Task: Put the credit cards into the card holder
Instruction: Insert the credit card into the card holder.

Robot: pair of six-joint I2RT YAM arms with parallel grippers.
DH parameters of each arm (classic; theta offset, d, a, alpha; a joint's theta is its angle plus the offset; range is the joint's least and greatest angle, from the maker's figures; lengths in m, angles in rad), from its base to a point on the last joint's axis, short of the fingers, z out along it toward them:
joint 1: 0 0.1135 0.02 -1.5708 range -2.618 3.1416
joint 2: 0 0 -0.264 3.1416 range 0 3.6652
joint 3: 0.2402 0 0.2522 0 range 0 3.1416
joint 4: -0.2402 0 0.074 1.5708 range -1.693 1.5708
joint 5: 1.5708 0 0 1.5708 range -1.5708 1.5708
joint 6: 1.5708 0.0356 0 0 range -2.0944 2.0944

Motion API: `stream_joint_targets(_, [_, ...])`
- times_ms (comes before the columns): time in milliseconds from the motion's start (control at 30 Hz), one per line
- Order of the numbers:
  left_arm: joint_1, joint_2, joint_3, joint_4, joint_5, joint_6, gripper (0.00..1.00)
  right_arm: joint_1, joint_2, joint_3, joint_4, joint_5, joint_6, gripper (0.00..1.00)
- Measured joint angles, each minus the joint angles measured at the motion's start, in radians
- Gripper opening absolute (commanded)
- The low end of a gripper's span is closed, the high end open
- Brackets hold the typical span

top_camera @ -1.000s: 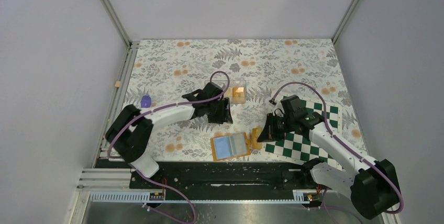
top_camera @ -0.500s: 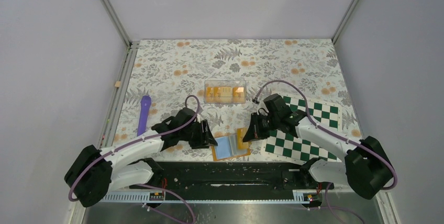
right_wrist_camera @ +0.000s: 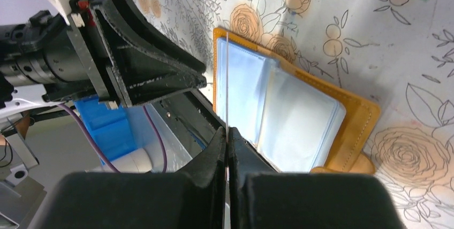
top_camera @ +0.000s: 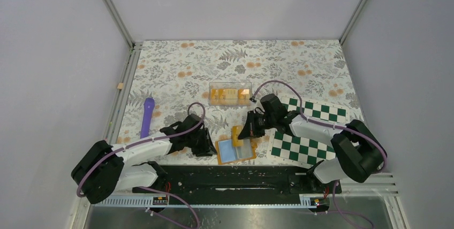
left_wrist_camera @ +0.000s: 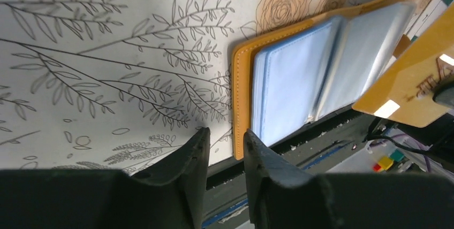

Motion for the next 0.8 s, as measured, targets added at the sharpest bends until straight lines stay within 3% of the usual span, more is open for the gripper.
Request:
stream_joint_targets(533, [-0.100,0.129,0.074,0.022,-0.047,-0.033,0.23,0.000,0.109,-0.002,0.046,0.012,-0.031,0.00])
stream_joint_targets(800, [-0.122,0.158,0.091,0.033,-0.058,-0.046,0.14,0.000,0.121,-0.011,0.041,0.033,-0.073,0.00])
